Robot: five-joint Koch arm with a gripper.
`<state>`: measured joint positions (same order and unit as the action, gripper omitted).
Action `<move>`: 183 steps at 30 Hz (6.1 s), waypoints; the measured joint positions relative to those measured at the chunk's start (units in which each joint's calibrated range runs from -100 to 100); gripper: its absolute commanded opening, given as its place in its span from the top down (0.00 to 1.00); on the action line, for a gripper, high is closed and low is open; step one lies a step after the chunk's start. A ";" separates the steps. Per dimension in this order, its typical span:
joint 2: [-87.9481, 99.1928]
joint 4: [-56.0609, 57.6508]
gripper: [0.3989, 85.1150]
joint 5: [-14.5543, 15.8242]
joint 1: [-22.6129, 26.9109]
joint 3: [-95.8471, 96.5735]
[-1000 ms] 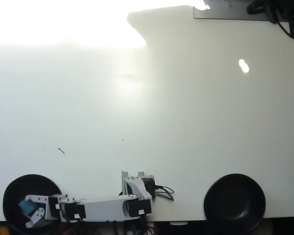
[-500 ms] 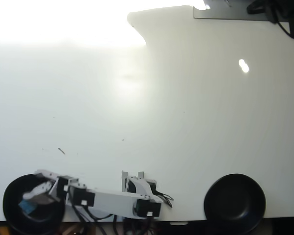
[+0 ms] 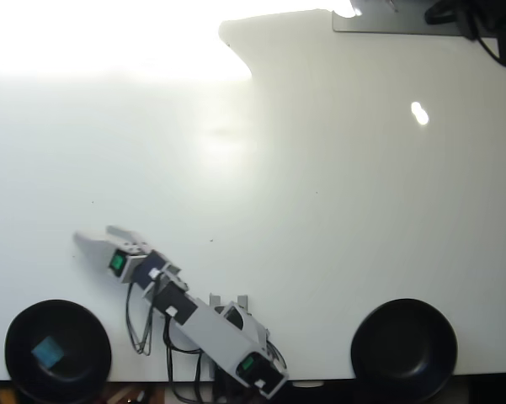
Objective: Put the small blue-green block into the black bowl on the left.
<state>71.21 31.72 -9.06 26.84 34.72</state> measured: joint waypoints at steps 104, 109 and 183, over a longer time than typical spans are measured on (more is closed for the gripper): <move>27.40 -27.15 0.44 14.90 -28.86 63.25; 27.40 -27.15 0.44 14.90 -28.86 63.25; 27.40 -27.15 0.44 14.90 -28.86 63.53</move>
<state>98.61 4.57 5.84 -2.03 98.25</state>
